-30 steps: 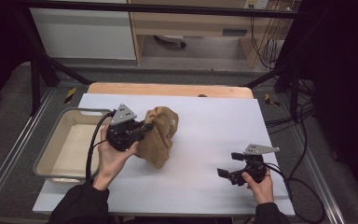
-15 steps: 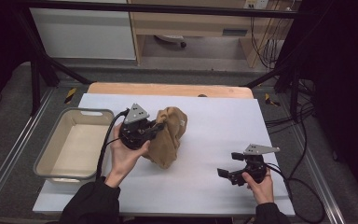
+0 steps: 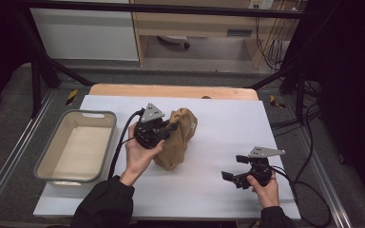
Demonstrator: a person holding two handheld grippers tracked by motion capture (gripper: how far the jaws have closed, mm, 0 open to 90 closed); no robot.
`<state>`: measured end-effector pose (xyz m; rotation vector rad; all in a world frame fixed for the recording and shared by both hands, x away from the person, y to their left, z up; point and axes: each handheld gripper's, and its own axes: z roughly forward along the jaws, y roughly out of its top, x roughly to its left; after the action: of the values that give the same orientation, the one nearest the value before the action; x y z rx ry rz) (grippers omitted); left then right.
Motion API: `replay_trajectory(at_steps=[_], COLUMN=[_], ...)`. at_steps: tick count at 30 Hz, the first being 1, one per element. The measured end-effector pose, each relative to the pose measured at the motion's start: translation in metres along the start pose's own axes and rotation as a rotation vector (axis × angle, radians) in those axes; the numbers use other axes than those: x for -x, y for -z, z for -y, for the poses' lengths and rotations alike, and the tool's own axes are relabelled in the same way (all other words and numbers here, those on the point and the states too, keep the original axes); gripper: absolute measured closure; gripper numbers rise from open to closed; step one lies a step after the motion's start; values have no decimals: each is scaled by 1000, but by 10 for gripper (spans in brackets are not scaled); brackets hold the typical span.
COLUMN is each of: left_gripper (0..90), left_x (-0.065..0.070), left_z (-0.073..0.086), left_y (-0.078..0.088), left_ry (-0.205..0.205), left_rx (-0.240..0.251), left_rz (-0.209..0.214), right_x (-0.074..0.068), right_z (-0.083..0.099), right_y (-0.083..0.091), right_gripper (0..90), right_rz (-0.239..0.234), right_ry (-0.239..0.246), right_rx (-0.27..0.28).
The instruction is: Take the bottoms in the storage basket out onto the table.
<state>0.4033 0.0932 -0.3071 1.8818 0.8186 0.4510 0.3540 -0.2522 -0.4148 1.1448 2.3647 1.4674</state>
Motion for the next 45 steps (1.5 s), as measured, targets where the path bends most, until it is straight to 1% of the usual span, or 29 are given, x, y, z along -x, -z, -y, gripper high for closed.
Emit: replay_trajectory(at_steps=[5, 12, 24, 27, 34, 39, 45], left_gripper=[795, 794, 789, 786, 779, 771, 743], left_x=[2, 4, 7, 7, 6, 7, 7], left_z=[1, 2, 11, 15, 25, 31, 41], left_y=[-7, -12, -20, -22, -29, -32, -38], left_ry=[9, 3, -15, -12, 6, 0, -16], left_rx=[-2, -5, -22, -28, -45, -59, -74], left_rz=[13, 17, 33, 34, 59, 54, 43], right_x=[0, 0, 0, 0, 0, 0, 0], right_z=[0, 0, 0, 0, 0, 0, 0], right_y=[0, 0, 0, 0, 0, 0, -1], right_gripper=[7, 7, 7, 7, 7, 7, 7], right_rz=[0, -1, -1, -1, -1, -1, 0], right_ry=[1, 1, 0, 1, -1, 1, 0], right_rx=[0, -1, -1, 0, -2, -1, -2])
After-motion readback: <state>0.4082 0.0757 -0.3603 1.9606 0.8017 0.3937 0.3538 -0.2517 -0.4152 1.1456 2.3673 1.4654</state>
